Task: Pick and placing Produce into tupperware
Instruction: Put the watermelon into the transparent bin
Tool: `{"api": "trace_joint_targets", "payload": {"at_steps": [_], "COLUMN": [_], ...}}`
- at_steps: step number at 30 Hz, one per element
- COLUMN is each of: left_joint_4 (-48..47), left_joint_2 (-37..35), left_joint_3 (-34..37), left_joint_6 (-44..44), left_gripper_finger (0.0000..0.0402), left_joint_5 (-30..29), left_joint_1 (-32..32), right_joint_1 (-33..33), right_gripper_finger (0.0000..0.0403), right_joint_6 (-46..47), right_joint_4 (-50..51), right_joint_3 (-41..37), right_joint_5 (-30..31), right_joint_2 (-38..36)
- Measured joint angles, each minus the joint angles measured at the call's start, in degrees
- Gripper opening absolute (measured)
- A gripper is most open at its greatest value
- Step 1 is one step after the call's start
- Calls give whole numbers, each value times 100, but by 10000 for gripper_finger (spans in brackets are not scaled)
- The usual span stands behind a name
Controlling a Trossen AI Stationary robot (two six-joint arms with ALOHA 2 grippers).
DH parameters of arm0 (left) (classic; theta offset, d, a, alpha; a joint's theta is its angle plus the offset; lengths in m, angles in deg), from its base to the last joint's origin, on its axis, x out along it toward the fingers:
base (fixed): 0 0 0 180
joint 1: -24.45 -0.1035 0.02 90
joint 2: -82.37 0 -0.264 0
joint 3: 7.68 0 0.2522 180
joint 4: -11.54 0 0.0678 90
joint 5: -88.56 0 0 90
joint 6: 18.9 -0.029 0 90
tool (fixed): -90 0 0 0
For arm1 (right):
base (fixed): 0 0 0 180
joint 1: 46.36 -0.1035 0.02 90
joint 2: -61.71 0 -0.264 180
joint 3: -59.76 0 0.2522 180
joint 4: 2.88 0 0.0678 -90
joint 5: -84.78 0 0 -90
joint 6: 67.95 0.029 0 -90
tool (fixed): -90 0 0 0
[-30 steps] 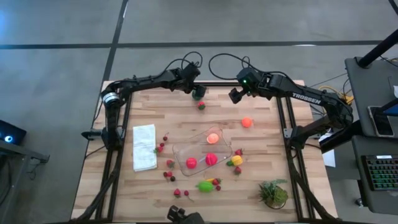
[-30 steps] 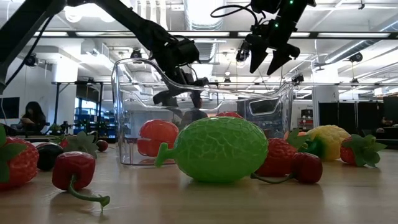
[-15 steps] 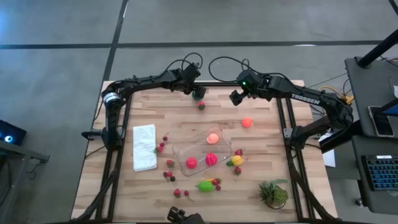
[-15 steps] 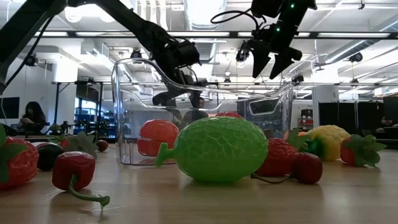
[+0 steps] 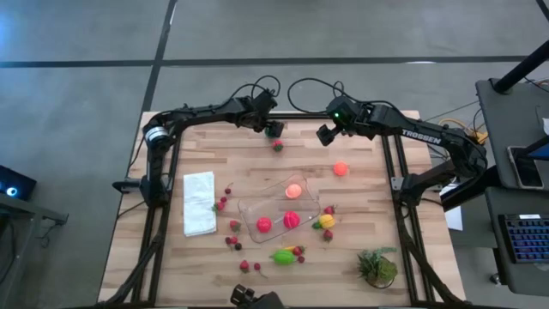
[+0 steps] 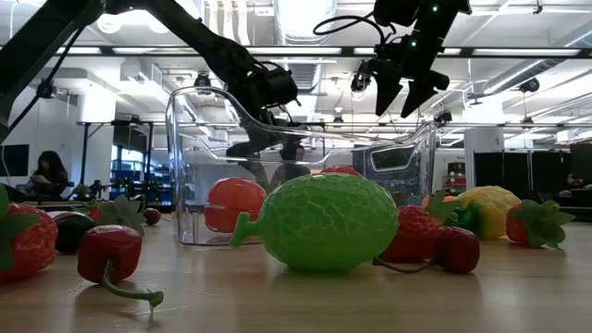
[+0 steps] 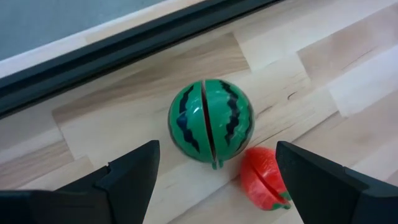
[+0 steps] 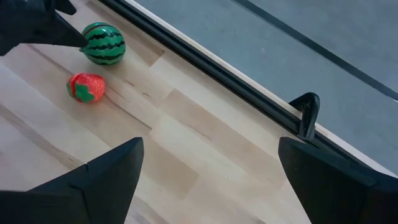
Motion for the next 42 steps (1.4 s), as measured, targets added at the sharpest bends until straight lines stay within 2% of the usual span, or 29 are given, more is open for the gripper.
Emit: {"api": "trace_joint_targets", "payload": {"at_steps": [13, 24, 27, 31, 38, 42], "left_joint_4": [52, 711, 750, 775, 524, 404], "left_joint_2": [141, 134, 110, 95, 88, 88], "left_joint_3": [-4, 9, 7, -9, 22, 22], "left_joint_6": [297, 279, 270, -165, -330, -332], "left_gripper_finger": [306, 306, 306, 306, 306, 322], "left_joint_5": [-22, -17, 236, 623, 667, 718], "left_joint_1": [-41, -26, -27, -15, -8, -11], "right_joint_1": [0, 0, 0, 0, 0, 0], "right_gripper_finger": [365, 365, 365, 365, 365, 365], "right_joint_6": [-11, 4, 7, 7, 8, 9], "right_joint_4": [-4, -4, -2, 0, 2, 2], "right_joint_3": [0, 0, 0, 0, 0, 0], "right_joint_5": [-2, -2, -2, -4, -4, -4], "right_joint_2": [-1, -1, -1, -1, -1, -1]}}
